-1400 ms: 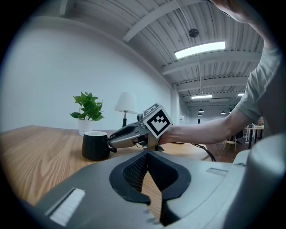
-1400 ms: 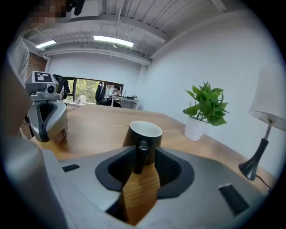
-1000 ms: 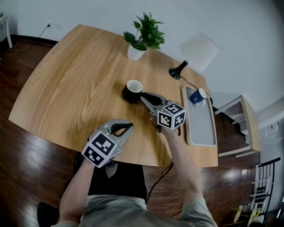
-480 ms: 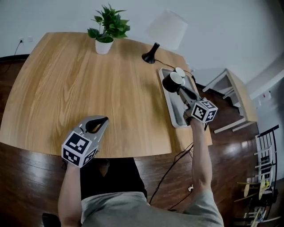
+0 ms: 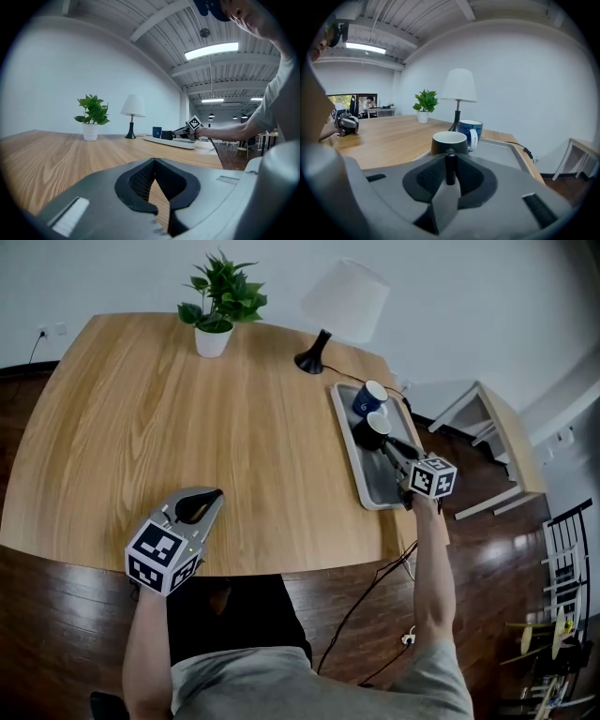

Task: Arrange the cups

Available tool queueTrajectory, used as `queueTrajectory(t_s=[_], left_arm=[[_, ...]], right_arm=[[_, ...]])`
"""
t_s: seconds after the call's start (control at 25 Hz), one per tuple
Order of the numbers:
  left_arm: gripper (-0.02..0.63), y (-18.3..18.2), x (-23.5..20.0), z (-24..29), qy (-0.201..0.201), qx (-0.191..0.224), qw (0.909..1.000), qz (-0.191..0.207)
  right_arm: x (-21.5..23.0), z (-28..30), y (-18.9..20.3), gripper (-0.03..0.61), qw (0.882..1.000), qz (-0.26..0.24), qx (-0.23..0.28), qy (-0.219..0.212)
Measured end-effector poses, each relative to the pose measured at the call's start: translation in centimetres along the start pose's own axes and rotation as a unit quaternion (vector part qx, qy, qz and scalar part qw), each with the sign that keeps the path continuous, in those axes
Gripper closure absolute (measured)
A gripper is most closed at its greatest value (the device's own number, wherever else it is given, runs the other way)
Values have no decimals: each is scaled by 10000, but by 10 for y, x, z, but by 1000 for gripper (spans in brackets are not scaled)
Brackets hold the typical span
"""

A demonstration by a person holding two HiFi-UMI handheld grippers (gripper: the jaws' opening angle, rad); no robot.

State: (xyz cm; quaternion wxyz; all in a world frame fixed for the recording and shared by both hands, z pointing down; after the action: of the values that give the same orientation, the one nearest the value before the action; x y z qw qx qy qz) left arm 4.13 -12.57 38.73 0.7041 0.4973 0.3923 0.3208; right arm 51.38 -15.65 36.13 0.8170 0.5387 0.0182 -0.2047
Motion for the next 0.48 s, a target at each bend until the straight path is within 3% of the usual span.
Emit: queueTrajectory(t_s=[0.28, 0.48], left_arm=[[606, 0, -2, -3, -13, 3, 10000, 0], [606, 0, -1, -2, -20, 17, 10000, -4]], right_arm=[[8, -6, 13, 494, 9996, 163, -220, -42], [11, -6, 13, 491, 9982, -70, -580, 137]])
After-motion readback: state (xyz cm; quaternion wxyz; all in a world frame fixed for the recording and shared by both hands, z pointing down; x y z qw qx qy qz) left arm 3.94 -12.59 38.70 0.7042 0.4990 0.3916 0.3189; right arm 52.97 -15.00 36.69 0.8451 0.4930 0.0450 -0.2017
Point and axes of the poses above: the fingertips, and each gripper's own axes: z forward along the fingers, x to its right, y out of its underside, the point moved 4 cm from there along -z, backward along the fingers, and after that the axes turned 9 degrees about -z, right-handed, at the moved point
